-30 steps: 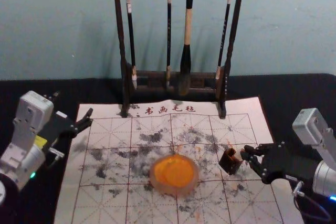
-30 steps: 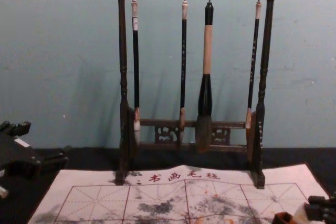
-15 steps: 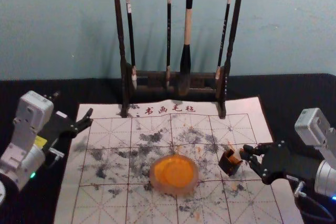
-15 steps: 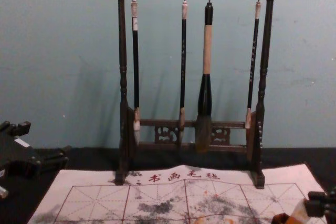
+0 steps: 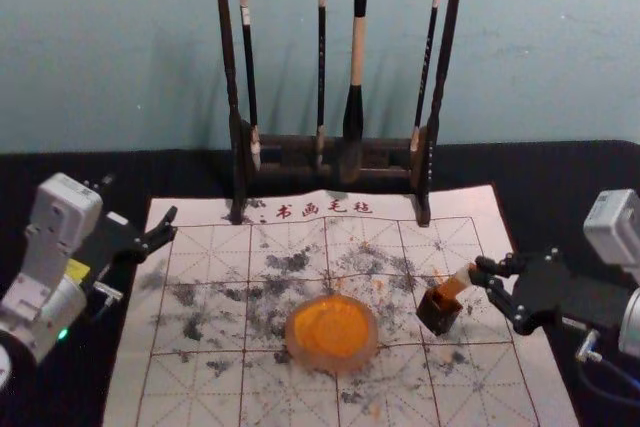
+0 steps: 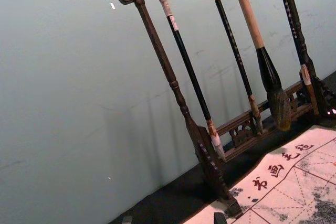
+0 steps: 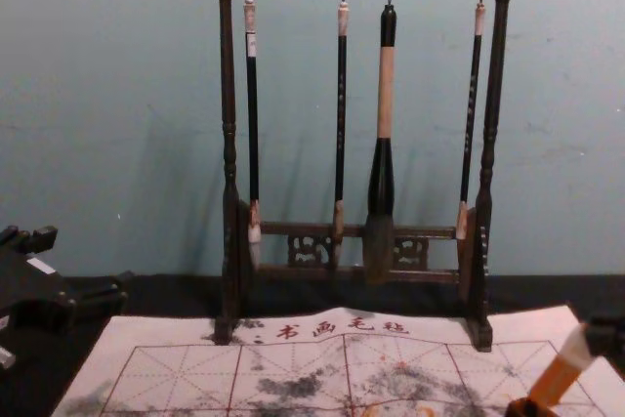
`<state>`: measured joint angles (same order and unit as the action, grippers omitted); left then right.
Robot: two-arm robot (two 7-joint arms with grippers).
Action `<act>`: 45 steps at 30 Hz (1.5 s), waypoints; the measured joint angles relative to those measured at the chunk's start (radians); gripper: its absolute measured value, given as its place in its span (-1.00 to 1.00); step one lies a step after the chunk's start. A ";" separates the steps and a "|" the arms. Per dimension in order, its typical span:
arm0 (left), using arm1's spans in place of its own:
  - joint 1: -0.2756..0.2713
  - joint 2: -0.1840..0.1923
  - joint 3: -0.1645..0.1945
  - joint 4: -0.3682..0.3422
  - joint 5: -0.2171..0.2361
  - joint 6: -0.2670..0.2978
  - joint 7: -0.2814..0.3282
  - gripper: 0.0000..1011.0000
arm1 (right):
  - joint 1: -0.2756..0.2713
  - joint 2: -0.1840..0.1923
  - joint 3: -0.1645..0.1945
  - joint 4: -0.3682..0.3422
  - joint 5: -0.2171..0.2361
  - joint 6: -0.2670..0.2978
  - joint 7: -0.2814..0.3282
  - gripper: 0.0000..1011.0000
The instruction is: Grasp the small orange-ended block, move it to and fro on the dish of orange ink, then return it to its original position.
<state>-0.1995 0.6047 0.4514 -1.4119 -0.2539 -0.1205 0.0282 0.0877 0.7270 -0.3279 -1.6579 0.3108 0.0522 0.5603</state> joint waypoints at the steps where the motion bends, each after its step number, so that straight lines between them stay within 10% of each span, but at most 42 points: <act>1: 0.000 0.000 0.000 0.000 0.000 0.000 0.000 0.98 | -0.003 0.003 0.007 -0.009 0.003 -0.002 -0.001 -0.85; 16: 0.000 0.000 0.000 0.000 0.000 0.000 0.000 0.98 | 0.049 -0.015 0.006 -0.037 -0.005 -0.023 0.002 -0.85; 45: 0.000 0.000 0.000 0.000 0.000 0.000 0.000 0.98 | 0.264 -0.095 -0.232 0.046 -0.113 0.120 0.099 -0.85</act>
<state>-0.1995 0.6047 0.4514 -1.4119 -0.2539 -0.1205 0.0282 0.3521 0.6316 -0.5595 -1.6123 0.1977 0.1725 0.6595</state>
